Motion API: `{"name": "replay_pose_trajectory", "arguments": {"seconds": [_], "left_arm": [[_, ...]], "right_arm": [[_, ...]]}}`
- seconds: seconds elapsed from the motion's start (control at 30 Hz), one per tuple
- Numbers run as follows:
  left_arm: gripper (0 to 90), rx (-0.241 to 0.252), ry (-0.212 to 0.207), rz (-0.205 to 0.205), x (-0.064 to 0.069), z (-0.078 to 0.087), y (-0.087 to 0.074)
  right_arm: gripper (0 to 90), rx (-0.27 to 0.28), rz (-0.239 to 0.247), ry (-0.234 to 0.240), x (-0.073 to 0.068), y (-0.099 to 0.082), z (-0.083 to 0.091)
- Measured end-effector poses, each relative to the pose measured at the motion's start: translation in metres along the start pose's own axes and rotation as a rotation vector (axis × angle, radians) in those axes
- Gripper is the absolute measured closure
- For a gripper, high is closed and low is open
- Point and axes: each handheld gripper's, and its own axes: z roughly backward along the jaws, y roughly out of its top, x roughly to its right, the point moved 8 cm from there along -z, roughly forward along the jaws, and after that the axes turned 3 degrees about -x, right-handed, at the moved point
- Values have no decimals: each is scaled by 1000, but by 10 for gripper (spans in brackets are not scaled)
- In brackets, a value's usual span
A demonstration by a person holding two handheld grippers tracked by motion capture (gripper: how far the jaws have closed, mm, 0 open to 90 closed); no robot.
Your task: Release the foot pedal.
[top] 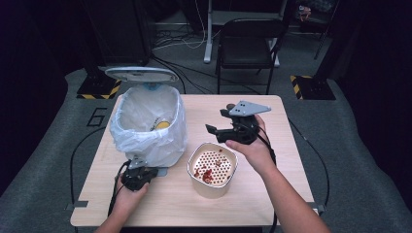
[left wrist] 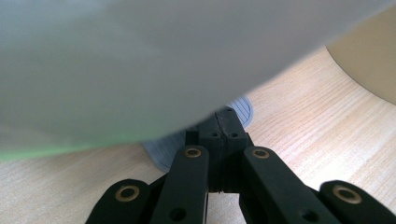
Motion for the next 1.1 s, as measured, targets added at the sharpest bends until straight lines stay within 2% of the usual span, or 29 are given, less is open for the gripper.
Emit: {"name": "replay_pose_trajectory", "arguments": {"seconds": [0.13, 0.2, 0.23, 0.27, 0.3, 0.33, 0.37, 0.43, 0.5, 0.57, 0.6, 0.67, 0.8, 0.83, 0.87, 1.0, 1.1], "left_arm": [[842, 0, -19, 17, 1, 1, 1], [803, -13, -22, 8, 2, 3, 1], [774, -5, -52, 29, 5, 3, 2], [737, -3, -61, 39, 5, 4, 3], [720, -12, -66, 26, 3, 6, 3], [710, 4, -73, 87, 6, 8, 4], [704, 21, -93, 98, 6, 11, 6], [683, 44, -93, 109, 5, 16, 9], [644, 36, -83, 107, 3, 19, 9], [625, 33, -84, 119, 1, 22, 8], [608, 39, -89, 111, 0, 23, 8], [579, 49, -77, 101, -5, 28, 8], [540, 67, -59, 114, -12, 38, 9], [530, 74, -46, 115, -14, 40, 9], [526, 69, -4, 81, -20, 43, 9], [502, 81, 42, 89, -30, 51, 8], [474, 86, 51, 108, -36, 54, 6]], "right_arm": [[267, -6, -1, -20, 4, -12, 9], [267, -8, 1, -32, 7, -17, 12], [268, -11, -6, -40, 8, -20, 14], [269, -13, -7, -47, 11, -24, 17], [269, -12, -7, -53, 12, -26, 19], [270, -16, -20, -59, 14, -30, 21], [271, -18, -23, -64, 16, -33, 24], [271, -17, -42, -73, 20, -38, 28], [271, -13, -58, -78, 24, -42, 33], [272, -8, -60, -84, 28, -47, 37], [272, -11, -65, -90, 29, -49, 38], [273, -20, -69, -105, 31, -55, 42], [274, -28, -89, -134, 35, -71, 49], [274, -30, -96, -142, 36, -75, 50], [274, -34, -93, -149, 37, -78, 51], [276, -47, -110, -182, 40, -94, 56], [276, -53, -125, -207, 42, -105, 59]]}}
